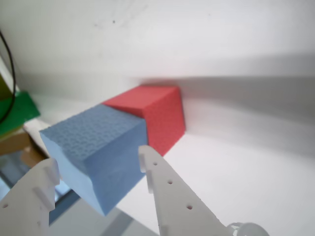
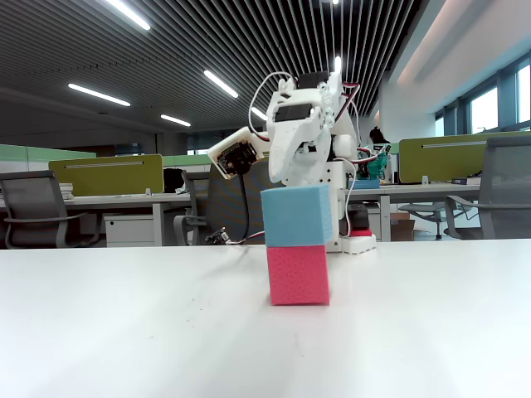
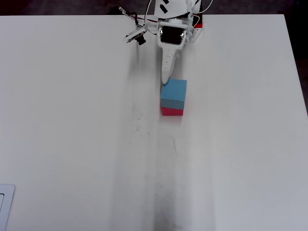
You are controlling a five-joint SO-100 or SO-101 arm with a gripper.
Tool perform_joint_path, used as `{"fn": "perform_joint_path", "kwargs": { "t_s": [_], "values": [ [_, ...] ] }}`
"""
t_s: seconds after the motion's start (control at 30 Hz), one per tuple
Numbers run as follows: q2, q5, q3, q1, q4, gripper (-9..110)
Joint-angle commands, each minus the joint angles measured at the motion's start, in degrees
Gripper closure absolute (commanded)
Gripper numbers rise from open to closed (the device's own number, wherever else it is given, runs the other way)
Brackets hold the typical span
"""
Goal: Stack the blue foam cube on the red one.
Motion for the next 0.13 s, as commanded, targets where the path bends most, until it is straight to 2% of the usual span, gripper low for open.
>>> {"fn": "perform_joint_path", "kwargs": {
  "t_s": [0.0, 0.1],
  "values": [
    [0.35, 0.09, -0.18, 0.26, -0.35, 80],
    [0.35, 0.09, -0.18, 0.26, -0.35, 80]
  ]
}}
